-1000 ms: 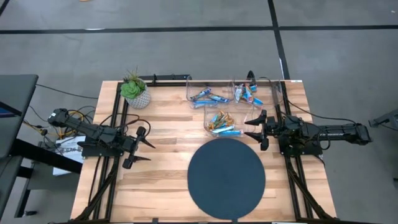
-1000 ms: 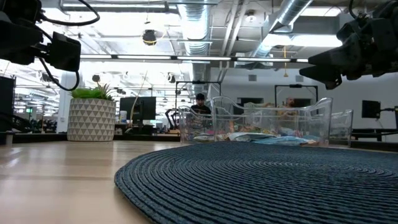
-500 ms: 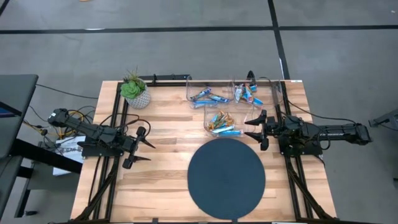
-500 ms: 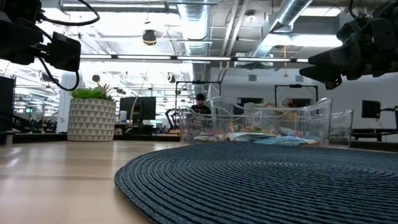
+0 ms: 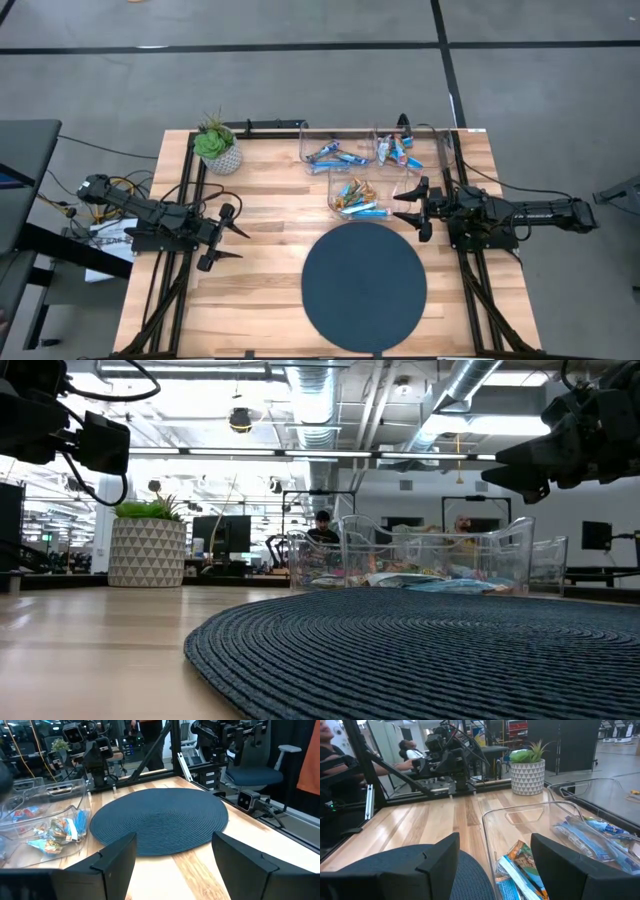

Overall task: Pick and place Granola Bars by type
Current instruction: Return to Home Position

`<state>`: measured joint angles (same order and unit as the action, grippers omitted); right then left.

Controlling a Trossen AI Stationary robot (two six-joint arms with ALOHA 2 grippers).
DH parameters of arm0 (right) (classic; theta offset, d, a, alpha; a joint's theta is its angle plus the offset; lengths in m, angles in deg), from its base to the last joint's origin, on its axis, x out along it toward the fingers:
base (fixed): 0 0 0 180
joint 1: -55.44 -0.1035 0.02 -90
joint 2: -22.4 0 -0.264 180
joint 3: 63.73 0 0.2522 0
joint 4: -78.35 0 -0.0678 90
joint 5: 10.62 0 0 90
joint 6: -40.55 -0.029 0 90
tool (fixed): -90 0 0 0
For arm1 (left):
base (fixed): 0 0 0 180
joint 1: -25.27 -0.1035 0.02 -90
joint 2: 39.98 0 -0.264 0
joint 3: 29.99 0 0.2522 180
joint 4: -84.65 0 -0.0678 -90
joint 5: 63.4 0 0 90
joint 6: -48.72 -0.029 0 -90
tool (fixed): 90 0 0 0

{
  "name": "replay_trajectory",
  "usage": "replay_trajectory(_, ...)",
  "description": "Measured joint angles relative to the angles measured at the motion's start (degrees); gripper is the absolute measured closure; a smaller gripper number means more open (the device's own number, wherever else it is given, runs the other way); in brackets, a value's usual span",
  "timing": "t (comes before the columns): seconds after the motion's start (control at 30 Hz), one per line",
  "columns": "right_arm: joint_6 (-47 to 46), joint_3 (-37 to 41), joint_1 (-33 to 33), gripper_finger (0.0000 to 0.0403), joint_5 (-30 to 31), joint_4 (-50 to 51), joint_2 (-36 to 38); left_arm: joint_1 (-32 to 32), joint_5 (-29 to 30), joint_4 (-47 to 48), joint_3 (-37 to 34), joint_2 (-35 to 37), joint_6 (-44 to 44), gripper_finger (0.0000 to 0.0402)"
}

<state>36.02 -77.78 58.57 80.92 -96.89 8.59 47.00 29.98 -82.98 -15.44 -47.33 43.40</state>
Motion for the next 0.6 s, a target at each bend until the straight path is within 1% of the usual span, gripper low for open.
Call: replay_trajectory(0.6, 0.0, 0.0, 0.0, 0.0163, 0.0, 0.0, 0.0, 0.0, 0.0, 0.0, 0.0, 0.0, 0.3, 0.015)
